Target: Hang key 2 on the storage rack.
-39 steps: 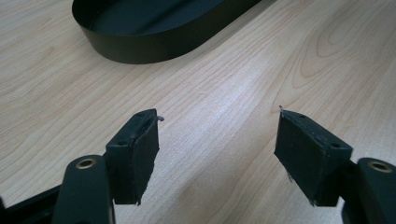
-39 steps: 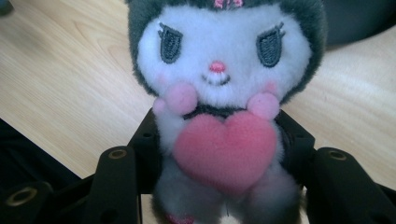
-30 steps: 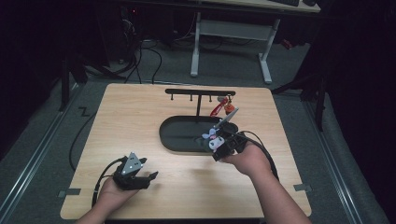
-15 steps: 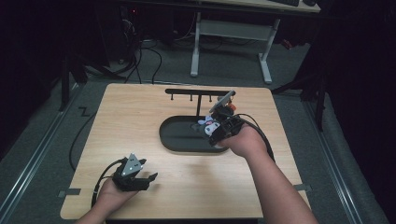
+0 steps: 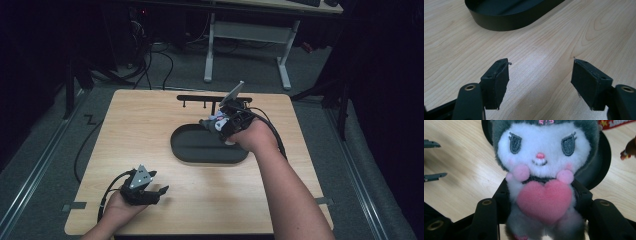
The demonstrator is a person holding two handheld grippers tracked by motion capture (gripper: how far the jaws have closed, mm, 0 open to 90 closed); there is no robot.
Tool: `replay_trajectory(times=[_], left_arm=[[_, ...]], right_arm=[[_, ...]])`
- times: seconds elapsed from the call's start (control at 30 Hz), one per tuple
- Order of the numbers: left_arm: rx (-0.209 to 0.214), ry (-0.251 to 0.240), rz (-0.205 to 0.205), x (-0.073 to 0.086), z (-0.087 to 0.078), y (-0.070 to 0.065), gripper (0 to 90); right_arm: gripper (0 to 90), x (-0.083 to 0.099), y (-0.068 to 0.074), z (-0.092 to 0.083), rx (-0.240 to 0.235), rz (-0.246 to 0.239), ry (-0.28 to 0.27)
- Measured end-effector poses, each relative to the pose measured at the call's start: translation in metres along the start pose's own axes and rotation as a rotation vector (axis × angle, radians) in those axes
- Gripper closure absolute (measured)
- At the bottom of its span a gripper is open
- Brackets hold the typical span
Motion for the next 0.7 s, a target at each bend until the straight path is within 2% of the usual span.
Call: replay_trajectory(times=[0.27, 0.5, 0.7], left_arm=[[0.014, 0.006, -0.002, 0.001, 0.001, 0.0, 30.8], [0.015, 0.006, -0.006, 0.001, -0.001, 0.001, 30.9], [0.02, 0.014, 0.002, 0.001, -0.001, -0.002, 30.9]], right_arm=[[47.5, -0.012, 0.002, -0.004, 0.01, 0.007, -0.014], [47.5, -0.016, -0.003, -0.002, 0.025, 0.008, -0.008], [47.5, -0.017, -0.005, 0.005, 0.016, 0.022, -0.012]])
Point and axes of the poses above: each handheld gripper's, and its own axes: z roughly forward along the jaws, x roughly out of its underside, y roughly to its left, the point moved 5 cm from there along z, roughly forward along the jaws, and after that the axes turned 5 degrees about x, right-handed, at the moved point
